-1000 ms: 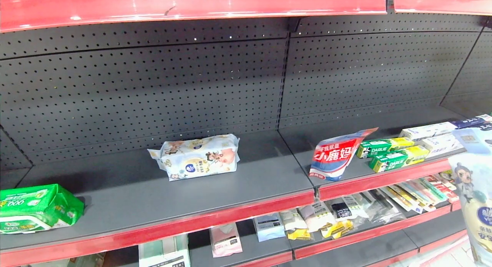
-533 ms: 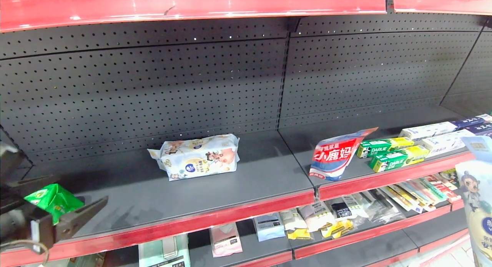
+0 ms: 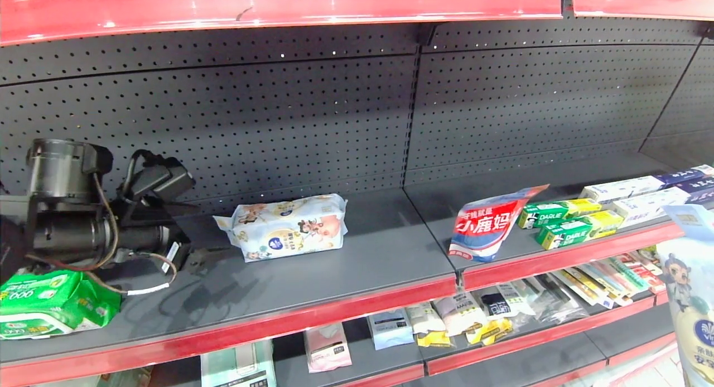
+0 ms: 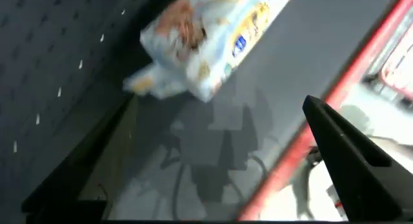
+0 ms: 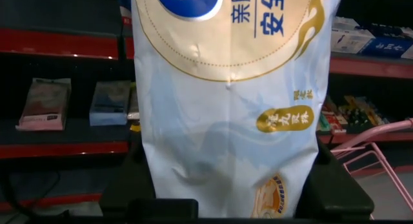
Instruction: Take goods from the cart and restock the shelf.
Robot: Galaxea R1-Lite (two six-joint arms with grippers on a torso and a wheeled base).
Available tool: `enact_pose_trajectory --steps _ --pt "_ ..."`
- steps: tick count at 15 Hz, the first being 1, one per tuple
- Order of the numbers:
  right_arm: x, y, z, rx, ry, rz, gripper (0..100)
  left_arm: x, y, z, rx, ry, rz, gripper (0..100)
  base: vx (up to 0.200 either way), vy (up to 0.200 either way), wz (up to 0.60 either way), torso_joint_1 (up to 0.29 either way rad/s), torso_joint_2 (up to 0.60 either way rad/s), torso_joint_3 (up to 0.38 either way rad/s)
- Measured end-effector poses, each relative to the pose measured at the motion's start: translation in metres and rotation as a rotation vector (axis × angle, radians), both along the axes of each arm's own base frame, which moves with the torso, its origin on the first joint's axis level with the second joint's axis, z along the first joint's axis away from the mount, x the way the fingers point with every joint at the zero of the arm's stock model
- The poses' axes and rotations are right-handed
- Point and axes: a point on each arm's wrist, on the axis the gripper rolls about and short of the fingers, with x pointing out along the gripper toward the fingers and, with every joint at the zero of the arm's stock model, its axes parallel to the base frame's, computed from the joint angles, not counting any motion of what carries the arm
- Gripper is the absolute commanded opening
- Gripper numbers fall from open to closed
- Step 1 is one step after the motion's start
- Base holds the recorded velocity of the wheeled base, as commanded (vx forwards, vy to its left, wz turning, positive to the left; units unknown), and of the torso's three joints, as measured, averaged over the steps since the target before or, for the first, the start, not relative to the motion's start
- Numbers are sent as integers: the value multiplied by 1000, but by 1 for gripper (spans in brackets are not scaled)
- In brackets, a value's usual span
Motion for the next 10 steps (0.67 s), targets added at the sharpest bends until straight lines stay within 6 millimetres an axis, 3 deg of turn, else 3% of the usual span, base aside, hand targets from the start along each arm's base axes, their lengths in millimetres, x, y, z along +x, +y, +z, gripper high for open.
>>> enact_pose_trajectory --steps 5,10 --pt "0 0 -1 0 3 -6 0 48 -4 -20 24 35 -45 100 0 0 0 0 0 0" --pt "0 0 -1 -1 5 -15 0 78 -6 -30 57 59 -82 100 0 0 0 0 0 0"
